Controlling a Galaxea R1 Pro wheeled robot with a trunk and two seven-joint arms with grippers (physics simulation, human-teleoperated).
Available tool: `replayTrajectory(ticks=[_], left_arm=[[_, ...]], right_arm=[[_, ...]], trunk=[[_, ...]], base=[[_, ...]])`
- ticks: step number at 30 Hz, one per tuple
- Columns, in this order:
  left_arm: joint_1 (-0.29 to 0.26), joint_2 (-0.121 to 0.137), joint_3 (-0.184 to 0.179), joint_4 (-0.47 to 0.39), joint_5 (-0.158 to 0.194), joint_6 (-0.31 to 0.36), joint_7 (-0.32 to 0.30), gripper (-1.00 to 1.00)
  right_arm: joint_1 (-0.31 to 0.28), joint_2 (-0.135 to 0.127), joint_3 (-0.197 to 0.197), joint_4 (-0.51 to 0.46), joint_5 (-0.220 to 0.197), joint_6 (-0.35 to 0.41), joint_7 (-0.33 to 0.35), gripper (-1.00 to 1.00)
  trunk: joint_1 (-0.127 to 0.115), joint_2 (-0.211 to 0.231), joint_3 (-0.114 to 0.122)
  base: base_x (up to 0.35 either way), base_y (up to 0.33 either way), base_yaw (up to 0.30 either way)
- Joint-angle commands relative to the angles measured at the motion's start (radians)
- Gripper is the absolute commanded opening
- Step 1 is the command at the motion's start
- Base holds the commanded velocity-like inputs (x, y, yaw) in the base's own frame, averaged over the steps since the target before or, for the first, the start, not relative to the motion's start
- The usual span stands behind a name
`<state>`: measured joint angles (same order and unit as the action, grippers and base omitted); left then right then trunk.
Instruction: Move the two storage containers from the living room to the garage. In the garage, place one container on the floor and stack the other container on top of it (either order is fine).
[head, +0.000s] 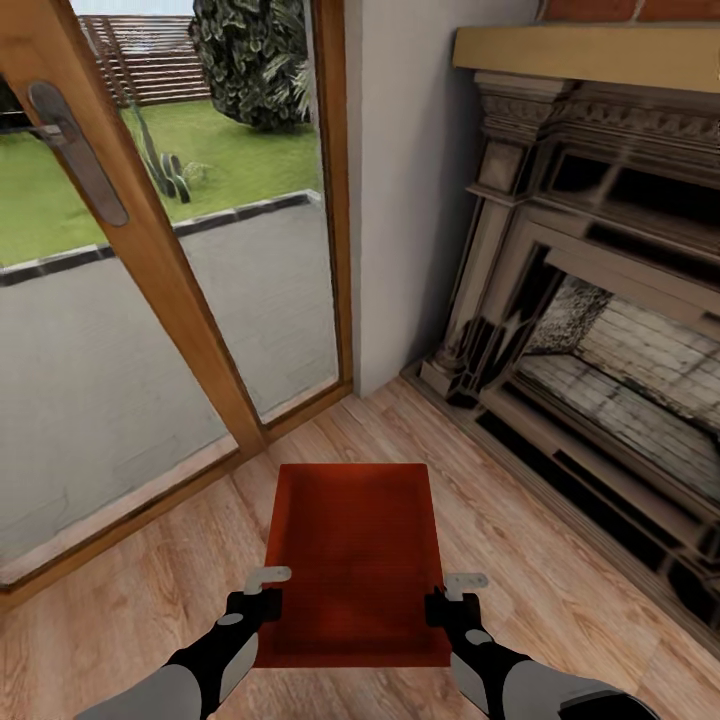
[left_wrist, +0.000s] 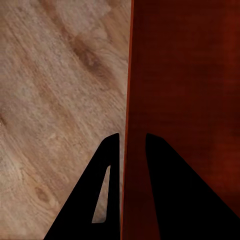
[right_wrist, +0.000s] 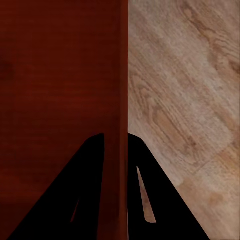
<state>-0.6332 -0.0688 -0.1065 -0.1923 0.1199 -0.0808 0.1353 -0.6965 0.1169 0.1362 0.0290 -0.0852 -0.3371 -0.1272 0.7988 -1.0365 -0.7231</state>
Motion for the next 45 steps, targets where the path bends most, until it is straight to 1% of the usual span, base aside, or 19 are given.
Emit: replayTrajectory(ticks=[1, 45], left_arm=[[0.000, 0.013, 0.007, 0.002, 0.007, -0.004, 0.023, -1.00], [0.000, 0.014, 0.007, 0.008, 0.007, -0.003, 0.023, -1.00]], right_arm=[[-0.001, -0.005, -0.009, 0.002, -0.028, -0.010, -0.005, -1.00], [-0.001, -0.005, -0.009, 0.002, -0.028, -0.010, -0.005, -1.00]], trunk=[[0.000, 0.000, 0.001], [0.000, 0.000, 0.073]], base=[[0.000, 0.000, 0.014], [0.000, 0.000, 0.001]])
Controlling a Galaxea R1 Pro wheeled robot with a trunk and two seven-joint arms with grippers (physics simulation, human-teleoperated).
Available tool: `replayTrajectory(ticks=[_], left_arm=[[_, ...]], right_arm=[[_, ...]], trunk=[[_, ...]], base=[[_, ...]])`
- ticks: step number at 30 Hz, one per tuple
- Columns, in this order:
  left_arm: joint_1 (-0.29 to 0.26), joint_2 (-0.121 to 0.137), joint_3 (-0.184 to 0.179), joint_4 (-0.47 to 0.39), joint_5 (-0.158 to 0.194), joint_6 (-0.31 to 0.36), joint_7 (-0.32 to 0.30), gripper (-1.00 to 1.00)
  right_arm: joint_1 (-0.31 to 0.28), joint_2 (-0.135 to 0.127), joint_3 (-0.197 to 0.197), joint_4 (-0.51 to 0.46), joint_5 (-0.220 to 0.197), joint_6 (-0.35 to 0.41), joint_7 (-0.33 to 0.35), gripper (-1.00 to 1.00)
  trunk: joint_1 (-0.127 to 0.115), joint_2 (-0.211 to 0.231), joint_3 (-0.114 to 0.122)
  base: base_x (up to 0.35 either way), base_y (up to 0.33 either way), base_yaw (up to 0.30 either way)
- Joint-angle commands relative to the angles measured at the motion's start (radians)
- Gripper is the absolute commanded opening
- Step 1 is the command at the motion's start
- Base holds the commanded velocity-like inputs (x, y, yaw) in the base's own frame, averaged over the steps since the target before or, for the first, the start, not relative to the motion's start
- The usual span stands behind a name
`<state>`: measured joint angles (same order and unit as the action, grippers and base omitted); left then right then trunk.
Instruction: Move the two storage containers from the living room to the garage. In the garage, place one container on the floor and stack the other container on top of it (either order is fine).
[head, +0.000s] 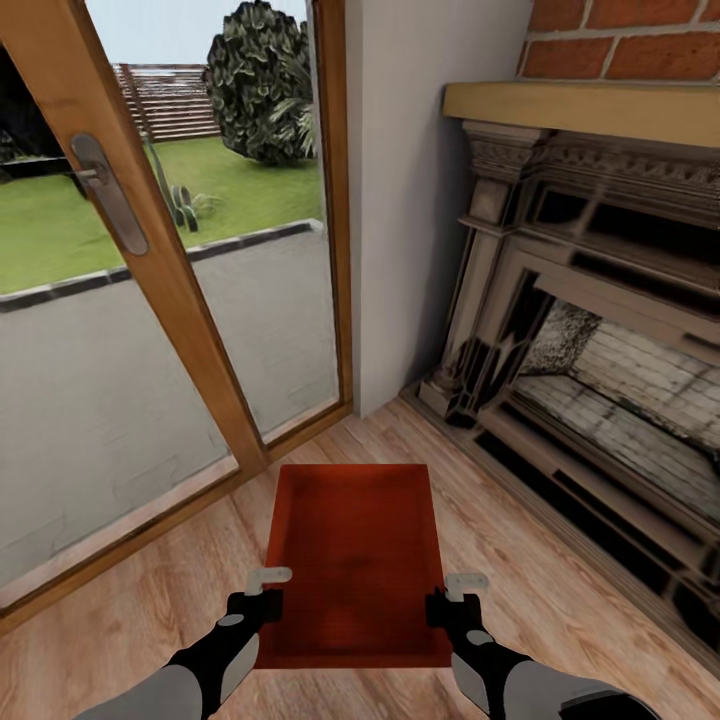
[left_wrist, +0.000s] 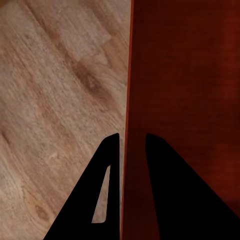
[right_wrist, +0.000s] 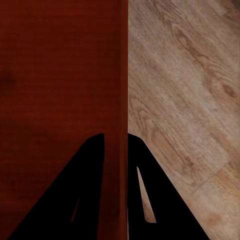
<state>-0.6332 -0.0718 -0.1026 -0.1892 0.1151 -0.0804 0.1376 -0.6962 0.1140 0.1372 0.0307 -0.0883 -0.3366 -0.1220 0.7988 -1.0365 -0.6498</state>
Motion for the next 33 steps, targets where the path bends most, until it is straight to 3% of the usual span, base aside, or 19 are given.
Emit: replayTrajectory(ticks=[1, 33], left_arm=[[0.000, 0.017, 0.003, 0.005, 0.011, -0.003, 0.020, -1.00], [-0.001, 0.017, 0.003, 0.005, 0.011, -0.003, 0.020, -1.00]], right_arm=[[-0.002, -0.002, -0.010, 0.000, -0.025, -0.010, -0.010, -1.00], [-0.002, -0.002, -0.010, 0.000, -0.025, -0.010, -0.010, -1.00]], trunk=[[0.000, -0.001, 0.001], [0.000, -0.001, 0.053]], base=[[0.000, 0.000, 0.000], [0.000, 0.000, 0.000]])
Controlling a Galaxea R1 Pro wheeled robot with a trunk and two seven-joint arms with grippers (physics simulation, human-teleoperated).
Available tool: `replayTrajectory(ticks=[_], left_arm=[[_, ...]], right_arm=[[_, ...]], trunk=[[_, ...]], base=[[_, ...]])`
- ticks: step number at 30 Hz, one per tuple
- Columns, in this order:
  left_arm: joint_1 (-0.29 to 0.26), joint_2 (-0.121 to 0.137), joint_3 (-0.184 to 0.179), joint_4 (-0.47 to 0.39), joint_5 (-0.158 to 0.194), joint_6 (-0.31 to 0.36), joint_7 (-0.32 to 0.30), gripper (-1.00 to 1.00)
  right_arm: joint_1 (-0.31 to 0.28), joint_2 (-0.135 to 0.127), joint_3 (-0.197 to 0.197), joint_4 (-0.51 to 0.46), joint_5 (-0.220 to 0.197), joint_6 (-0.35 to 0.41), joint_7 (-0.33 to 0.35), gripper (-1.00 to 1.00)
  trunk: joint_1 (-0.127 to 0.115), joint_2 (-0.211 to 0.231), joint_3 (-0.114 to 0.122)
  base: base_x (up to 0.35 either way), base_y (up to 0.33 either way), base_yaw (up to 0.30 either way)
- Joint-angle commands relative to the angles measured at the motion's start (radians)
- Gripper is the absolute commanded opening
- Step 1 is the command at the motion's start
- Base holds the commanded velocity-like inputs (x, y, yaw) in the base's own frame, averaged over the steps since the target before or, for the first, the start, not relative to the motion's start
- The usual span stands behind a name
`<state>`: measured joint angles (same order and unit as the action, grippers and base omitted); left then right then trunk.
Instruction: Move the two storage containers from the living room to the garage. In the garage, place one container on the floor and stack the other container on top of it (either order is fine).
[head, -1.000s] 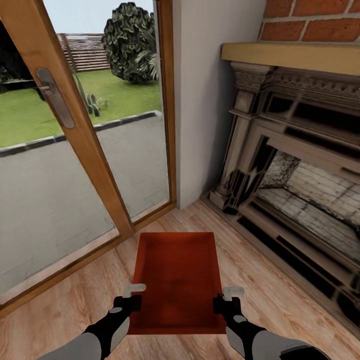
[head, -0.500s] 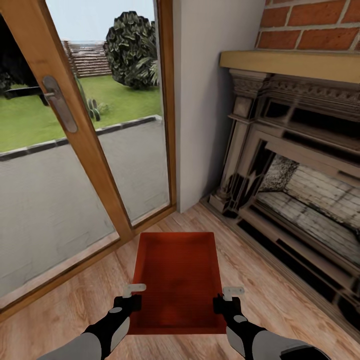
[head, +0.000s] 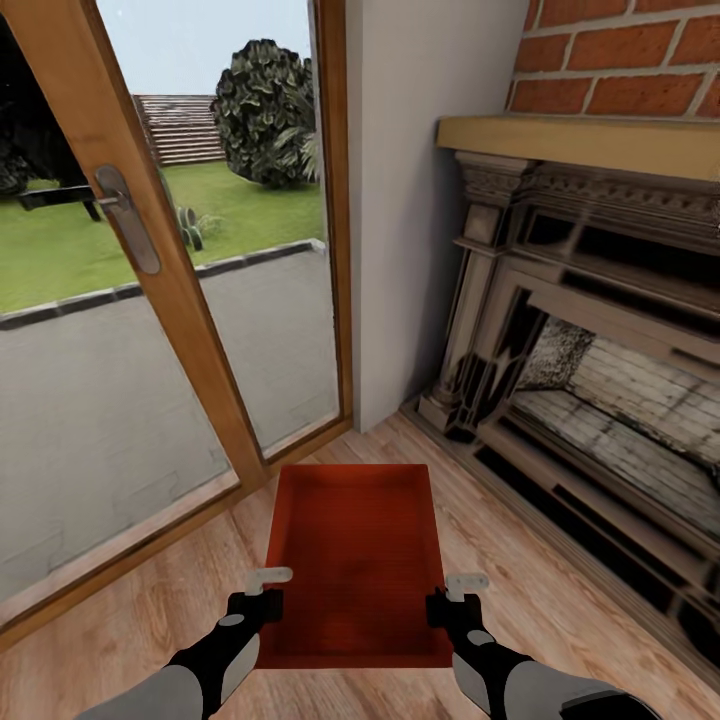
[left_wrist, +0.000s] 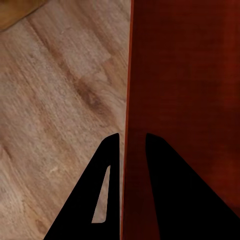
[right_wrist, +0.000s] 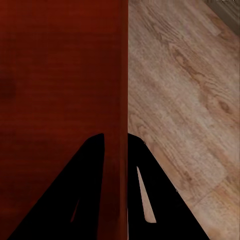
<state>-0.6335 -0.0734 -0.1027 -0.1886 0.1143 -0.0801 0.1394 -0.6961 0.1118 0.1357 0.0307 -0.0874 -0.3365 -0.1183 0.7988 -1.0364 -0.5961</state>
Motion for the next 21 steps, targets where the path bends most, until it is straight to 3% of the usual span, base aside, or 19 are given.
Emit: replayTrajectory(ticks=[1, 21], left_arm=[[0.000, 0.018, 0.003, 0.005, 0.012, -0.004, 0.019, -1.00], [0.000, 0.018, 0.003, 0.005, 0.012, -0.004, 0.019, -1.00]], right_arm=[[-0.002, 0.000, -0.008, 0.000, -0.026, -0.010, -0.014, -1.00], [-0.002, 0.000, -0.009, 0.000, -0.026, -0.010, -0.014, -1.00]], trunk=[[0.000, -0.001, 0.001], [0.000, -0.001, 0.033]], base=[[0.000, 0.000, 0.000], [0.000, 0.000, 0.000]])
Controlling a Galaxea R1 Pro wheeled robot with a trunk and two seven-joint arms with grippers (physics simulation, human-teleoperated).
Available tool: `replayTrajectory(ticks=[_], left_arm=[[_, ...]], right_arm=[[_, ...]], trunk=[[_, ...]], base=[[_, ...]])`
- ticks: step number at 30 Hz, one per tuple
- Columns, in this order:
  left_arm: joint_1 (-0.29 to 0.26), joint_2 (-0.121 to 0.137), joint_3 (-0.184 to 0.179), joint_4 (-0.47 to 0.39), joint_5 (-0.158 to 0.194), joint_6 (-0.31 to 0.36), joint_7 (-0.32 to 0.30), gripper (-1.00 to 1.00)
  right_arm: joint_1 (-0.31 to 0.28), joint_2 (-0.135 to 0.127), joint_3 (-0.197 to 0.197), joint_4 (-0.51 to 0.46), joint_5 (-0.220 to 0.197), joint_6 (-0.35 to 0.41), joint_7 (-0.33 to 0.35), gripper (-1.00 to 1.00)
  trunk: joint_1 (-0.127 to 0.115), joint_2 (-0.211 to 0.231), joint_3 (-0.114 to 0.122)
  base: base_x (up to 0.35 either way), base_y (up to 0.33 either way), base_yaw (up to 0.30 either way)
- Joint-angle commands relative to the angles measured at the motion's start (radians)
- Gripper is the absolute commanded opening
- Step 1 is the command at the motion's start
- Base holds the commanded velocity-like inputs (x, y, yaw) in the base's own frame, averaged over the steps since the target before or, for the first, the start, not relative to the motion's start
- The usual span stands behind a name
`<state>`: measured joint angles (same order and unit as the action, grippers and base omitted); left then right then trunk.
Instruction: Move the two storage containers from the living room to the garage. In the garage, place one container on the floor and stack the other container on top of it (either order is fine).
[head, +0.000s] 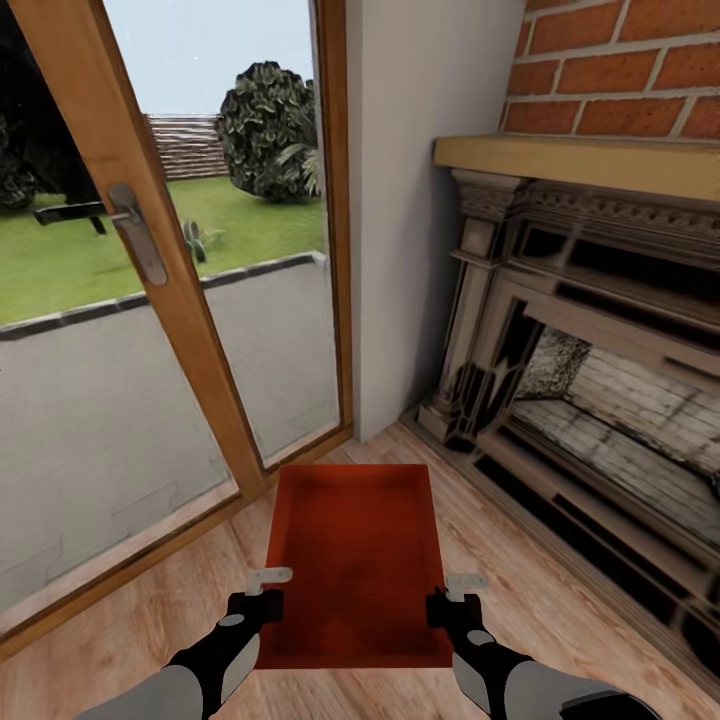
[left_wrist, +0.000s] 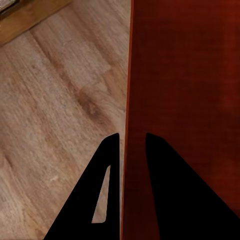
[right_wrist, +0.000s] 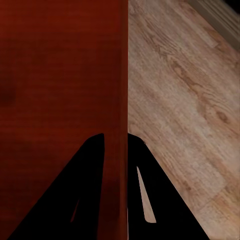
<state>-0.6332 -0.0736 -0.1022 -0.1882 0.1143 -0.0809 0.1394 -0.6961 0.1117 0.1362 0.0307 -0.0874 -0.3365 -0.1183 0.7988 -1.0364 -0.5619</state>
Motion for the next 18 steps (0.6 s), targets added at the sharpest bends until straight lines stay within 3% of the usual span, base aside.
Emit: replayTrajectory(ticks=[1, 18], left_arm=[[0.000, 0.018, 0.002, 0.005, 0.012, -0.003, 0.019, -1.00], [0.000, 0.018, 0.002, 0.005, 0.013, -0.003, 0.019, -1.00]], right_arm=[[-0.002, 0.000, -0.009, 0.000, -0.026, -0.010, -0.014, -1.00], [-0.002, 0.000, -0.009, 0.000, -0.026, -0.010, -0.014, -1.00]], trunk=[[0.000, -0.001, 0.001], [0.000, -0.001, 0.028]], base=[[0.000, 0.000, 0.000], [0.000, 0.000, 0.000]])
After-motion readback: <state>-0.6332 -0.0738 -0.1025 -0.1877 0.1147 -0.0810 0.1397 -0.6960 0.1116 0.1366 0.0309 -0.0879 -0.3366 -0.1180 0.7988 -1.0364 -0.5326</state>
